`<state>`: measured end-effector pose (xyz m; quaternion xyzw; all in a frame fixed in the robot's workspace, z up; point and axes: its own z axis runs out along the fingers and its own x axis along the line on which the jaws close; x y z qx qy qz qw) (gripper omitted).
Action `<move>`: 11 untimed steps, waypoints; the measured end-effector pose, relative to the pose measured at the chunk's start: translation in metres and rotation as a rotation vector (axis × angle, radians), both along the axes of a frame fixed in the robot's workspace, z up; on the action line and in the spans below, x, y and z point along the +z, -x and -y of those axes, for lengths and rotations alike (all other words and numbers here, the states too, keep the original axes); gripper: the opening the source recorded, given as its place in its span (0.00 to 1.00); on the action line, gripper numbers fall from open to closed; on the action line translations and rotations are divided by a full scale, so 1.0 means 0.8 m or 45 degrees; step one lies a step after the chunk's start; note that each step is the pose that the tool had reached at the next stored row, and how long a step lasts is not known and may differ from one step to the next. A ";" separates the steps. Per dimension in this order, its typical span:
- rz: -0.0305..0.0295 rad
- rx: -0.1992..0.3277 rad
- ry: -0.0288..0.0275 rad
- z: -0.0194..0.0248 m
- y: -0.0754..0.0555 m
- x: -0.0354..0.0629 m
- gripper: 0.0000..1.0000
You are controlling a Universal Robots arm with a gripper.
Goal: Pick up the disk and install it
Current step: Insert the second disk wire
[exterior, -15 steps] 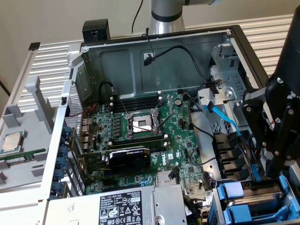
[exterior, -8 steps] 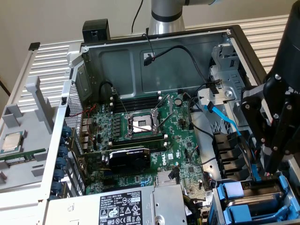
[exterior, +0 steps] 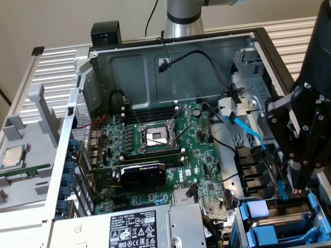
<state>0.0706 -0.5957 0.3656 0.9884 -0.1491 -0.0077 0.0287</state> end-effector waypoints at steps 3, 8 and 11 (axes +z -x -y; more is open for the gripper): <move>-0.0004 0.036 0.0000 -0.0024 0.000 0.001 0.11; -0.0024 0.075 -0.0001 -0.0093 0.000 0.004 0.11; -0.0035 0.098 -0.0001 -0.0137 0.000 0.006 0.11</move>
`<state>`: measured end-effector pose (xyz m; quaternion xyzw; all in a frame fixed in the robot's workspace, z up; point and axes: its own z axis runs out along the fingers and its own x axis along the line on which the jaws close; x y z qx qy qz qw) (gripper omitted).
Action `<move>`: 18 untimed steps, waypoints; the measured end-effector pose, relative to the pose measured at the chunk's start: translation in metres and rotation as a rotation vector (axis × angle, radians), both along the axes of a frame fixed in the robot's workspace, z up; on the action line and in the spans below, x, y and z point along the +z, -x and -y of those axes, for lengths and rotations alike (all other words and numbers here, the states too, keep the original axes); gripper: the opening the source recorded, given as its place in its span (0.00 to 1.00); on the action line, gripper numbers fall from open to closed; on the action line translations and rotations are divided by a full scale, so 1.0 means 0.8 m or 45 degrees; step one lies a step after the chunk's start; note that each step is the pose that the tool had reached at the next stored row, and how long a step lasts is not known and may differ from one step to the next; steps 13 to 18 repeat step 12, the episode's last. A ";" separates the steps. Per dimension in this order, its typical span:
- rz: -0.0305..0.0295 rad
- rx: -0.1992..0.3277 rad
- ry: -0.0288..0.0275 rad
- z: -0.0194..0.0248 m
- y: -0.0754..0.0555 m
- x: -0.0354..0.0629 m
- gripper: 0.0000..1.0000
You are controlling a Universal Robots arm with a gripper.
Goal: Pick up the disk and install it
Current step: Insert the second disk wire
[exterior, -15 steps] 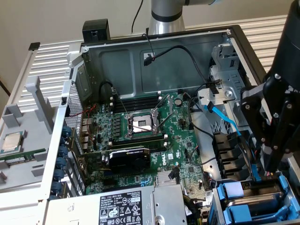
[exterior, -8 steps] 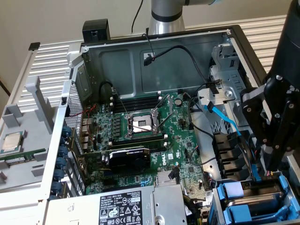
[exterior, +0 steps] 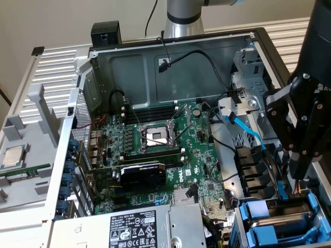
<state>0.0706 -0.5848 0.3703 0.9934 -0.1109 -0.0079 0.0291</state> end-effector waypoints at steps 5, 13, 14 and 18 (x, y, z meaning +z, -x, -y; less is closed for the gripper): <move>-0.0003 0.016 -0.0003 -0.0047 0.000 0.000 0.11; -0.0004 0.020 -0.0005 -0.0048 0.000 0.000 0.11; -0.0004 0.020 -0.0005 -0.0048 0.000 0.000 0.11; -0.0004 0.020 -0.0005 -0.0048 0.000 0.000 0.11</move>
